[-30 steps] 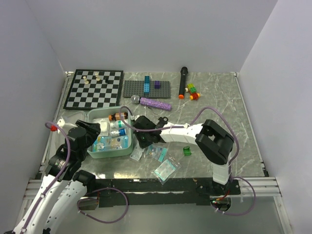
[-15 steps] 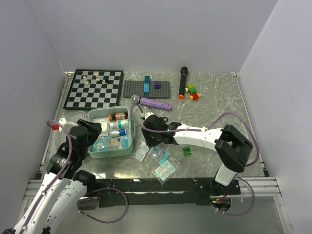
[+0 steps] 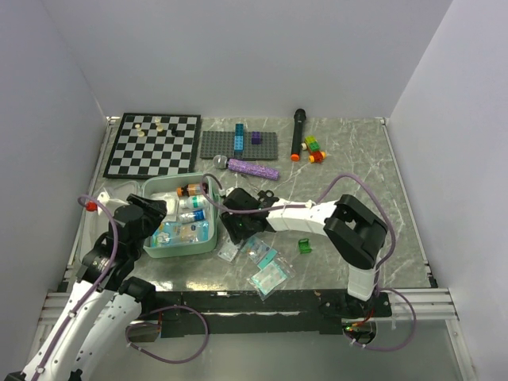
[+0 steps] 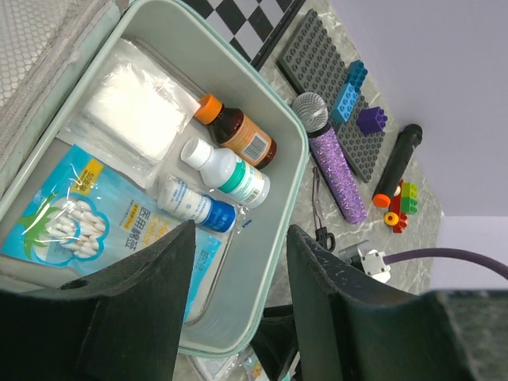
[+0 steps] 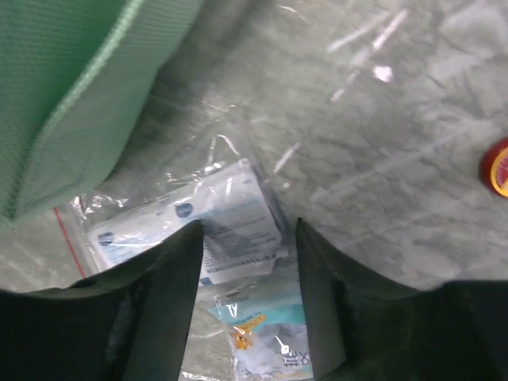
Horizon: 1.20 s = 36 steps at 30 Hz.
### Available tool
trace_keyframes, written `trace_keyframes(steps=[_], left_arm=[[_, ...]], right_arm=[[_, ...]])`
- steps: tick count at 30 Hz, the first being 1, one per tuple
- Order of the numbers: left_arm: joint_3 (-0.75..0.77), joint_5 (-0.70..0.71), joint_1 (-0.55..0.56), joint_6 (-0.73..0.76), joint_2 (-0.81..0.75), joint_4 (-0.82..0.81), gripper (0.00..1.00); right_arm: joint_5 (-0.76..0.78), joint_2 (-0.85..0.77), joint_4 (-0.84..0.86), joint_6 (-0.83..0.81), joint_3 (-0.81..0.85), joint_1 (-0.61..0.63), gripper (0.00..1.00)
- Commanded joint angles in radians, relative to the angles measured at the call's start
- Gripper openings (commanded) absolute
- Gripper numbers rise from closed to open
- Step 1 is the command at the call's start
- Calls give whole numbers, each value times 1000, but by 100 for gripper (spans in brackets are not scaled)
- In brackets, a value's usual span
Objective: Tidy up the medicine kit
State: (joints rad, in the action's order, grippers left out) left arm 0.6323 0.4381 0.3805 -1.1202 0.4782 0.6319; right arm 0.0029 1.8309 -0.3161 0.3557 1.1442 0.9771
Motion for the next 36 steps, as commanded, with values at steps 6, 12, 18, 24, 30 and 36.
trace_keyframes(steps=[6,12,18,24,30,36], left_arm=[[-6,-12,1,-12,2,-26,54],[-5,-16,1,0,0,-47,55],[21,-24,1,13,34,-49,55],[27,-166,1,75,49,-159,58],[21,-623,1,123,169,-421,69],[-48,-1002,3,148,261,-874,75]], right_arm=[[-17,-33,-11,22,-41,-8,12],[55,-186,-14,-12,-49,-17,0],[199,-349,-113,-153,37,-14,0],[295,-514,10,-389,-27,17,0],[370,-665,185,-553,-181,116,0],[206,-781,184,-532,-224,137,0]])
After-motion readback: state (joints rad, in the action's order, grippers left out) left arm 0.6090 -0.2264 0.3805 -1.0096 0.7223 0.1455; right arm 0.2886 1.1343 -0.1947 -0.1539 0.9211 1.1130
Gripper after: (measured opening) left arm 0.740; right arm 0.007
